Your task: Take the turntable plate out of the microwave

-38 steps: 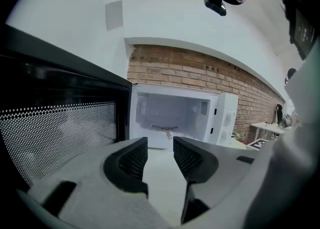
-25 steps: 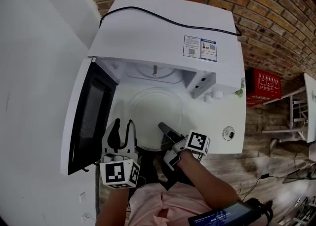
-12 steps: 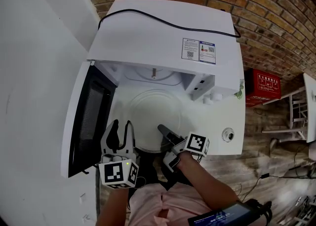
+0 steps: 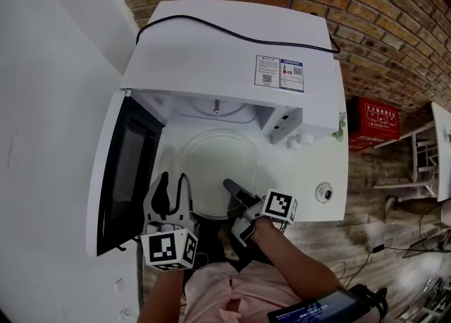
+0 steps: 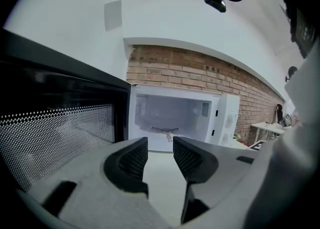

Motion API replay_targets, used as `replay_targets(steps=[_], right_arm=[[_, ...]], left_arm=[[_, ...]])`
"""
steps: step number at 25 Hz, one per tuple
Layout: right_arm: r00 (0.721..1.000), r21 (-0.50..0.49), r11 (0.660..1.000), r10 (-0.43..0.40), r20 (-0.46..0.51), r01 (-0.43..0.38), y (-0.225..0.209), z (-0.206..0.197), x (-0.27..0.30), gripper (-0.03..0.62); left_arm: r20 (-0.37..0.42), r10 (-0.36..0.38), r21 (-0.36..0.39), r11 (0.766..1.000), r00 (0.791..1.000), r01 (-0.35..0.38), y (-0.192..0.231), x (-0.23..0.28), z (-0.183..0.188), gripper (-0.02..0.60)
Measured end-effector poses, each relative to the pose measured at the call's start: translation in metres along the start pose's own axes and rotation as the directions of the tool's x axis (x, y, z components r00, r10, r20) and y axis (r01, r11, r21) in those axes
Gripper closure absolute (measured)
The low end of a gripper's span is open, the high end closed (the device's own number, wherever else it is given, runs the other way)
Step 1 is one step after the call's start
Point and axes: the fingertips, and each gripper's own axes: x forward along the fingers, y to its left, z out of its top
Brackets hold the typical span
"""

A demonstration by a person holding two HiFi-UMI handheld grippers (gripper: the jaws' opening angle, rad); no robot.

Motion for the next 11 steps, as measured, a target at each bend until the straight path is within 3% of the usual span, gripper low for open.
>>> replay_targets(steps=[11], right_arm=[[1.0, 0.015, 1.0, -0.021, 0.002, 0.021, -0.0018, -0.0003, -0.0019, 0.563]], left_arm=[[0.003, 0.002, 0.002, 1.0, 1.0, -0.002, -0.0008, 0.001, 0.0016, 0.419]])
